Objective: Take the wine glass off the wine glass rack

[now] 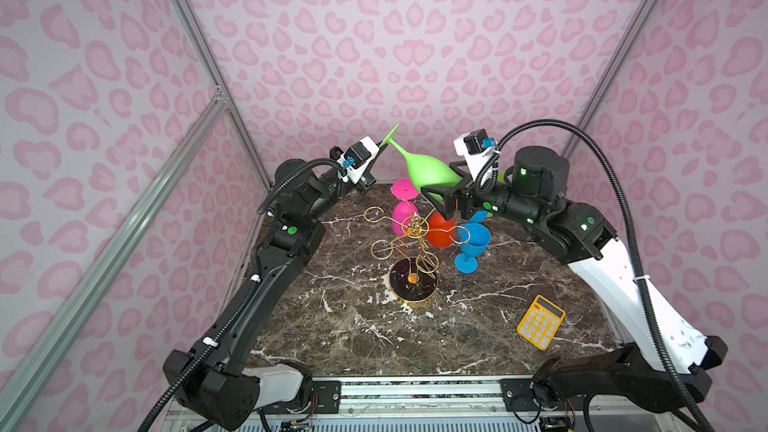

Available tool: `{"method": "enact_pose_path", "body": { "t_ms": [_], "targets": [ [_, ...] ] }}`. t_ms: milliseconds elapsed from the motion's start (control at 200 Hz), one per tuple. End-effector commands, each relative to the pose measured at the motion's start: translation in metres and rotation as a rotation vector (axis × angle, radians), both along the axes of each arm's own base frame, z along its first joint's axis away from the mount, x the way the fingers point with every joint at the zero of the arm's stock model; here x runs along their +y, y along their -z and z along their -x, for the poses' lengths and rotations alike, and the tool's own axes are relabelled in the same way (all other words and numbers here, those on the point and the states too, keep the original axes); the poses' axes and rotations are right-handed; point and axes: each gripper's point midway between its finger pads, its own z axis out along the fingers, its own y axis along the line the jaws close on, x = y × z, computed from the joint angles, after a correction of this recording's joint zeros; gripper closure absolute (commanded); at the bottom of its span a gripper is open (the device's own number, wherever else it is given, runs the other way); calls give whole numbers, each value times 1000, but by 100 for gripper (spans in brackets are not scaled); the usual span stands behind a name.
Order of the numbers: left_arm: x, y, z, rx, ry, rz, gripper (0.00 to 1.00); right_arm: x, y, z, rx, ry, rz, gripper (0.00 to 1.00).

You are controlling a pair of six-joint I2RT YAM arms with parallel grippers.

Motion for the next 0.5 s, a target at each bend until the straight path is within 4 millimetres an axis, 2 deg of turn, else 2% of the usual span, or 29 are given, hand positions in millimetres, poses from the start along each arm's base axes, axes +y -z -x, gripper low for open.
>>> {"method": "enact_pose_path", "body": {
  "t_ms": [0, 185, 200, 250, 350, 495],
  "targets": [
    [12, -8, -11, 64, -52, 108, 96, -15, -32, 15, -120, 8, -87, 2],
    [20, 1, -23, 212, -57, 229, 96, -55, -66, 60, -294, 28, -208, 2],
    [20, 2, -24, 225, -54, 239, 96, -56, -58, 59, -287, 37, -201, 3],
    [21, 3, -25, 265, -33, 273, 96, -68, -57, 63, -307, 69, -218, 4],
    [20, 7, -24, 345, 34, 323, 96, -80, -48, 58, -288, 131, -221, 9],
    [14, 16, -23, 438, 114, 357, 96, -70, -28, 37, -192, 115, -201, 28]
  ]
}}
